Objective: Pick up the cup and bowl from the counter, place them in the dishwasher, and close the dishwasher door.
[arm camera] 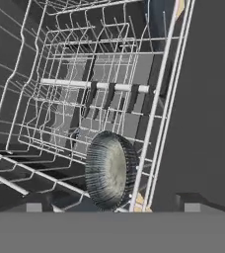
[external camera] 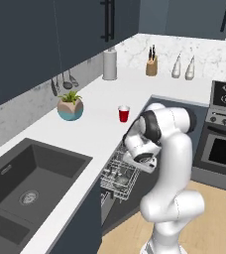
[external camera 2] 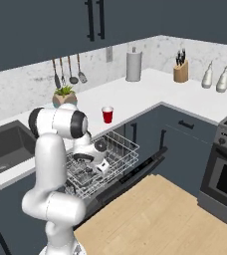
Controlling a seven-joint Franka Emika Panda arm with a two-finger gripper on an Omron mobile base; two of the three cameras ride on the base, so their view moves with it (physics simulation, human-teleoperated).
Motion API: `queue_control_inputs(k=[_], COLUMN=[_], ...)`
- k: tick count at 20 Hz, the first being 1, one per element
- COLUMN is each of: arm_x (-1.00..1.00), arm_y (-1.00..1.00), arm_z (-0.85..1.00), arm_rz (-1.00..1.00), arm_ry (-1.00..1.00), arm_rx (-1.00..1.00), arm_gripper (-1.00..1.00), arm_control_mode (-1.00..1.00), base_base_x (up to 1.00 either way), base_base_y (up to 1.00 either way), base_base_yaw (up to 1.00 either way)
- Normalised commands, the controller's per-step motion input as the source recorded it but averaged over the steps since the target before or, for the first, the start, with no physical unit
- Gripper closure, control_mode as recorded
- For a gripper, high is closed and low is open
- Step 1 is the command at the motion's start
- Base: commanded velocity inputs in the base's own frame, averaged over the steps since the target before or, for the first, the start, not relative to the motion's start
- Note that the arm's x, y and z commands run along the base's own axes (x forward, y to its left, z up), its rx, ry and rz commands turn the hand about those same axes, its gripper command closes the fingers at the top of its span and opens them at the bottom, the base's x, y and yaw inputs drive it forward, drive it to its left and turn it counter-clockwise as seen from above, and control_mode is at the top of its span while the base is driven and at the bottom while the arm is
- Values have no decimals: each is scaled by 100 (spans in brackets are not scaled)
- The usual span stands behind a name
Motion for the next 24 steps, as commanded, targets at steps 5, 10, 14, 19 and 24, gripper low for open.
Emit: queue_control_inputs(k=[5,10,14,19,24], arm_x=[-8,14,40,64,84], arm_y=[-72,-45,-23,-3,-1], arm_z=[100,100,100,100,84], arm_rz=[0,0,0,0,-5], arm_ry=[-4,0,1,4,11], arm_rx=[11,9,10,13,13], arm_gripper=[-100,-100,-100,-100,-100], arm_control_mode=[-100,-100,-100,-100,-100], base_base_x=[0,0,0,0,0], base_base_y=[0,0,0,0,0], base_base_yaw=[0,0,0,0,0])
